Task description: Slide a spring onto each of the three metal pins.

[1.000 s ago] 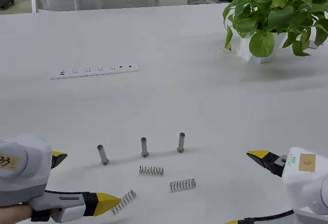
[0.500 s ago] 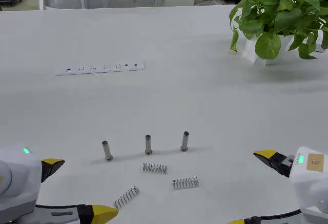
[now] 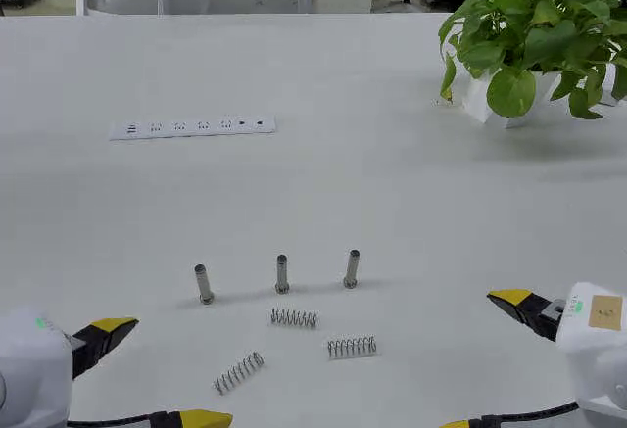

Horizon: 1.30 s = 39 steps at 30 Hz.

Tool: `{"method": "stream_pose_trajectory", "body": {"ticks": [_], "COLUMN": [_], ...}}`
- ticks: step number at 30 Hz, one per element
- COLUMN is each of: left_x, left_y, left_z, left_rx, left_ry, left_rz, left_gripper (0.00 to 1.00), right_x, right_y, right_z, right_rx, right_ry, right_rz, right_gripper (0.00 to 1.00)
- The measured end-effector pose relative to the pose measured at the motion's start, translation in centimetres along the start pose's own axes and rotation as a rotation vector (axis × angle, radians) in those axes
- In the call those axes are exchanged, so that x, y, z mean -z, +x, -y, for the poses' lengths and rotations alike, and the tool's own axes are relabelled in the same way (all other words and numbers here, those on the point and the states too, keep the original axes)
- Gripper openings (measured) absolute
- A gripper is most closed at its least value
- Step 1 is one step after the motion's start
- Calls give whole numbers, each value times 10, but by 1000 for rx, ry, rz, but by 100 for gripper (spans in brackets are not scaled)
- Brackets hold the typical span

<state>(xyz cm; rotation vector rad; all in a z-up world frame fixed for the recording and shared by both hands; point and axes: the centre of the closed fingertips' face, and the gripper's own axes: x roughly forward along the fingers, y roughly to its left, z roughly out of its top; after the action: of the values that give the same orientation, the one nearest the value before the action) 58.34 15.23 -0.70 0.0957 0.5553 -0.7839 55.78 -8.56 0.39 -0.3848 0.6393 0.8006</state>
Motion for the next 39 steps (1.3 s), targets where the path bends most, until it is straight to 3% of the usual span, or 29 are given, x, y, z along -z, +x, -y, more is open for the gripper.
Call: {"method": "stream_pose_trajectory", "body": {"ticks": [2,10,17,21,31,39], "left_x": [1,7,21,24,25,24], "left_y": [2,13,26,30,39,44], "left_z": [3,10,13,14,18,19], "left_rx": [4,42,62,69,84,94], "left_ry": [11,80,125,121,134,210], "left_rz": [7,16,-23,-34,-64,-139], "left_gripper": [86,60,39,30,17,12], "right_x": [0,3,4,5,8,8], "right_y": [-1,-5,-7,-7,-7,-6], "right_z": [0,2,3,3,1,0], "right_rx": [1,5,10,14,13,13], "right_ry": [-2,-1,0,6,14,13], "right_rz": [-1,-9,-13,-14,-16,-18], "right_gripper": [99,99,99,99,99,98]}}
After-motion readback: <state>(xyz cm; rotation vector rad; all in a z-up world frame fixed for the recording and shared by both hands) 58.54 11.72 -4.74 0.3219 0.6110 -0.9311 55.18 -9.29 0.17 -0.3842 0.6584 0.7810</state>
